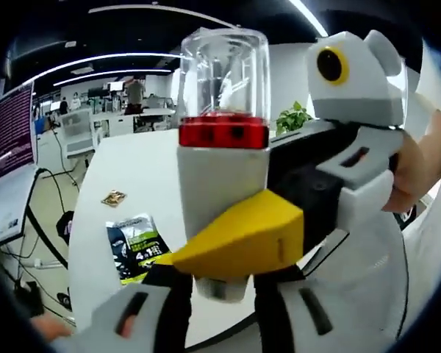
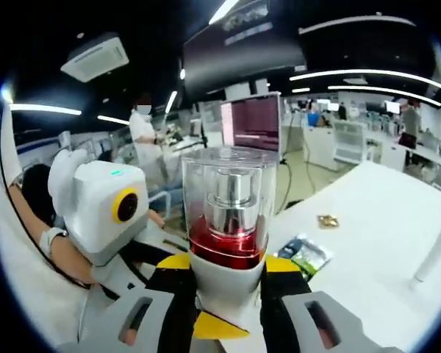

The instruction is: Arrange the skincare products in the storage area until every visible bottle or jar stands upright without overlapping.

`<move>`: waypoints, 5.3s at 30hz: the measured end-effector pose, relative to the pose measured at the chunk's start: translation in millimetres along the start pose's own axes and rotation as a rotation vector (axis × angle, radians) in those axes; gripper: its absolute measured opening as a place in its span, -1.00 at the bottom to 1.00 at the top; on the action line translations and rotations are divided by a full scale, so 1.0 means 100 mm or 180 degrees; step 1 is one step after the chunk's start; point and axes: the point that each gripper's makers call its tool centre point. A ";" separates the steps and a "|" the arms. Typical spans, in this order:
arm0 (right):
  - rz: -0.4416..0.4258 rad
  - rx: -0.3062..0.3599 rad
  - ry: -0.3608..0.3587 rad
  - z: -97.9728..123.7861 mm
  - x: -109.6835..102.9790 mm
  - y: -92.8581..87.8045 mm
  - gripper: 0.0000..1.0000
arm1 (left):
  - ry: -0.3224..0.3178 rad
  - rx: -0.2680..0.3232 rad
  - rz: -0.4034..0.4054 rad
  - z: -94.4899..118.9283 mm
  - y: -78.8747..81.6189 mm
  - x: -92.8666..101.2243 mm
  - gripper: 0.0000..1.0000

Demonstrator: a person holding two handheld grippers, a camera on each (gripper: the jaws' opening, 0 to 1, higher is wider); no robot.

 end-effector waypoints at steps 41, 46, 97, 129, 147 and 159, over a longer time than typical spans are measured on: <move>-0.0506 -0.0269 -0.1574 0.29 2.82 -0.63 -0.44 | 0.0584 -0.1031 -0.0349 0.10 -0.64 -0.57 -0.09; -0.0554 -0.0357 -0.1646 0.27 3.02 -0.77 -0.44 | 0.0581 -0.1060 -0.0289 0.09 -0.67 -0.58 -0.08; -0.0587 -0.0279 -0.2068 0.09 4.14 -1.15 -0.43 | 0.0547 -0.1375 -0.0222 0.09 -0.90 -0.60 -0.20; -0.0274 0.0014 -0.2061 -0.05 4.39 -1.12 -0.42 | 0.0570 -0.1513 -0.0177 0.09 -0.98 -0.62 -0.19; -0.0263 -0.0223 -0.1805 -0.08 4.35 -1.14 -0.35 | 0.0579 -0.1521 -0.0197 0.10 -0.98 -0.63 -0.19; -0.0147 -0.0647 -0.1329 -0.14 4.31 -1.34 -0.19 | 0.0593 -0.1548 -0.0188 0.11 -1.00 -0.64 -0.21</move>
Point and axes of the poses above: the point that each gripper's makers call its tool centre point, and the gripper's own axes: z roughly backward along the fingers, x roughly to its right, y roughly out of its top, and after that the axes turned 15 degrees about -y, right-handed
